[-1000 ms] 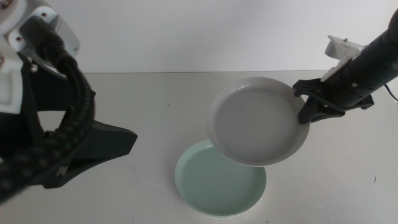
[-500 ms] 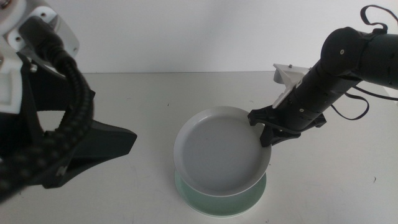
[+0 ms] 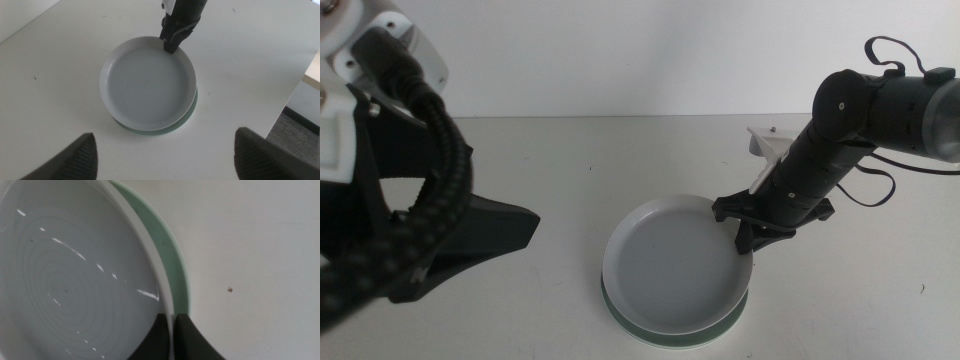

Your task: Stack the three bowls on top of each other.

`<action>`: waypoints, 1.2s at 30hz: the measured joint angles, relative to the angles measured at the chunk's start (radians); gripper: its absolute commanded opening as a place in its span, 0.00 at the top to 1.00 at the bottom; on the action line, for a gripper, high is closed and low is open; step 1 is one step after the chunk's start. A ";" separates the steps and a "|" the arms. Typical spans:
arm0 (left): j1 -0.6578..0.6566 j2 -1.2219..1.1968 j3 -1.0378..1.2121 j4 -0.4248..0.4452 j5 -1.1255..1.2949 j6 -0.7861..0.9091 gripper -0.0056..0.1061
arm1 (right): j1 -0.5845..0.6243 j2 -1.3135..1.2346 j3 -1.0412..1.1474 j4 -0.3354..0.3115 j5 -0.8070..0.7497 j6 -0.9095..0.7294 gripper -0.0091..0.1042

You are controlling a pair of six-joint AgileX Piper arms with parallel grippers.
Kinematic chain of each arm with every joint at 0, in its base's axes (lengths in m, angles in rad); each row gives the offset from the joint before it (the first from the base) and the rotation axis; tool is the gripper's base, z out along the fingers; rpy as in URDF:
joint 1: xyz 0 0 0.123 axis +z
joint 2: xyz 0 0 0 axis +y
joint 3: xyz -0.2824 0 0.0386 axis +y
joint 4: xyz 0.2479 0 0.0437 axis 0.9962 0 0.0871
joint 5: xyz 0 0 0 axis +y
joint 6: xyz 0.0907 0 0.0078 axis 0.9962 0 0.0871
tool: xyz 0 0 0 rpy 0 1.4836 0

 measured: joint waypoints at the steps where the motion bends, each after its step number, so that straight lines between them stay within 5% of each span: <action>1: 0.000 0.000 0.000 0.000 0.000 0.000 0.01 | 0.000 0.004 0.000 -0.005 0.000 0.000 0.91; 10: 0.000 0.000 0.000 0.000 0.000 0.000 0.01 | 0.000 0.015 0.000 -0.008 -0.003 -0.015 0.87; 22: 0.000 0.000 0.000 0.000 0.000 0.000 0.01 | 0.000 0.015 -0.004 -0.008 -0.001 -0.047 0.49; 36: 0.000 0.000 0.000 0.001 0.000 0.000 0.01 | -0.039 -0.099 -0.170 -0.009 0.077 -0.094 0.48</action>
